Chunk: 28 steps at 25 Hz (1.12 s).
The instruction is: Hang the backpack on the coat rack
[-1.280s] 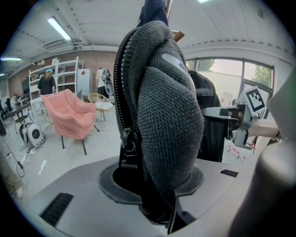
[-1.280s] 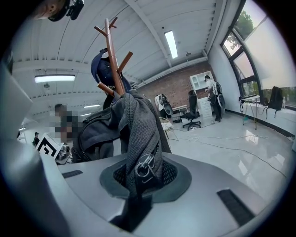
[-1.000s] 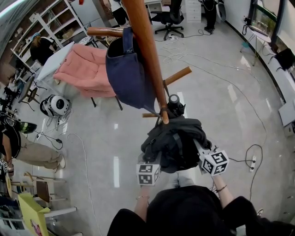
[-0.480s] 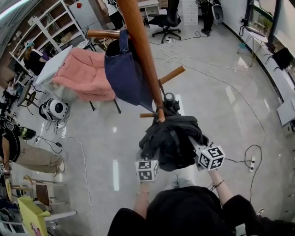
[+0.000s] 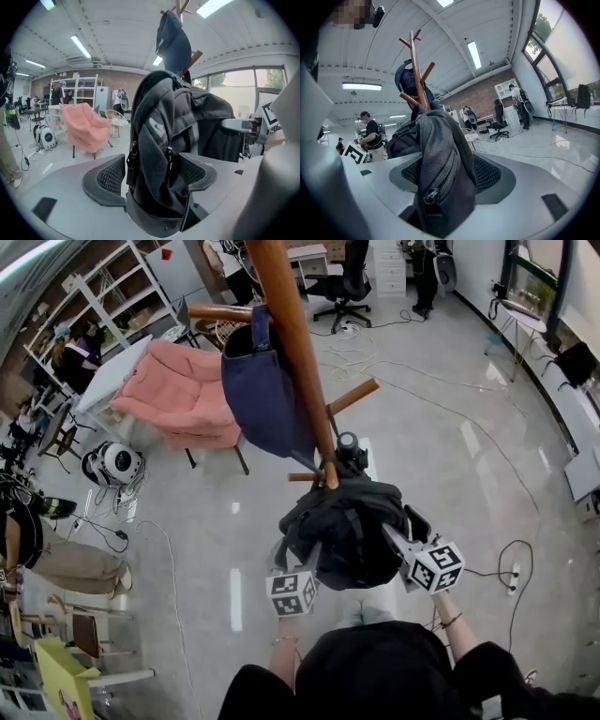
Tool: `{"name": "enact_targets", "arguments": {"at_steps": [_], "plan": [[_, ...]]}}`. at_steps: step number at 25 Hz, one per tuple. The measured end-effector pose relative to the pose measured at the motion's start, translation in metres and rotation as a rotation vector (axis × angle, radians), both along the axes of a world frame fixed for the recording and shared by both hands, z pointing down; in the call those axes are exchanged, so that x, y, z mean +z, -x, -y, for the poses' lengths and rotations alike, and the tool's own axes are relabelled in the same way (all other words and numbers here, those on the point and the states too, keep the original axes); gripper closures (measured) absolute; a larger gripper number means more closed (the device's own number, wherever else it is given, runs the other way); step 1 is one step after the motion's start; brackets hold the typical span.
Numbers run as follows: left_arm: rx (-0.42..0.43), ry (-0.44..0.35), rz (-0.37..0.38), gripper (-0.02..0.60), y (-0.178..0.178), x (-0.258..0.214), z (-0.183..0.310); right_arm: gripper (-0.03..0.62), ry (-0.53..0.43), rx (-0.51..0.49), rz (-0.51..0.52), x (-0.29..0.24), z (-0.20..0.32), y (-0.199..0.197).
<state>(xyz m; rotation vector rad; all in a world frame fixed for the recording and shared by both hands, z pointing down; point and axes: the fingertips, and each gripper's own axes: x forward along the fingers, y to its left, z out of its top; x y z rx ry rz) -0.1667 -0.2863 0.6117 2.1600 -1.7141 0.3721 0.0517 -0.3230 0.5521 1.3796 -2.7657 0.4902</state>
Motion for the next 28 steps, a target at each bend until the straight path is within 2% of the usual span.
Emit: {"name": "enact_targets", "arguments": {"at_steps": [11, 14, 15, 19, 20, 22, 24, 28], "plan": [[0.004, -0.097, -0.009, 0.238, 0.011, -0.054, -0.018, 0.342, -0.028, -0.060, -0.077, -0.011, -0.032, 0.001], [0.011, -0.143, -0.008, 0.245, 0.010, -0.076, -0.029, 0.344, -0.052, -0.053, -0.066, -0.024, -0.044, -0.006], [0.015, -0.159, -0.001, 0.265, 0.010, -0.084, -0.032, 0.354, -0.061, -0.060, -0.061, -0.030, -0.046, -0.007], [0.016, -0.210, 0.045, 0.405, 0.010, -0.109, -0.038, 0.507, -0.139, -0.061, -0.087, -0.058, -0.049, -0.007], [0.014, -0.218, 0.054, 0.441, 0.011, -0.114, -0.038, 0.529, -0.158, -0.060, -0.091, -0.065, -0.049, -0.007], [0.012, -0.234, 0.068, 0.505, 0.011, -0.125, -0.037, 0.557, -0.184, -0.062, -0.085, -0.080, -0.046, -0.006], [0.015, -0.253, 0.068, 0.536, 0.011, -0.136, -0.037, 0.567, -0.207, -0.066, -0.073, -0.096, -0.044, -0.004], [0.037, -0.277, 0.050, 0.560, 0.009, -0.156, -0.041, 0.576, -0.250, -0.078, -0.065, -0.127, -0.042, 0.000]]}}
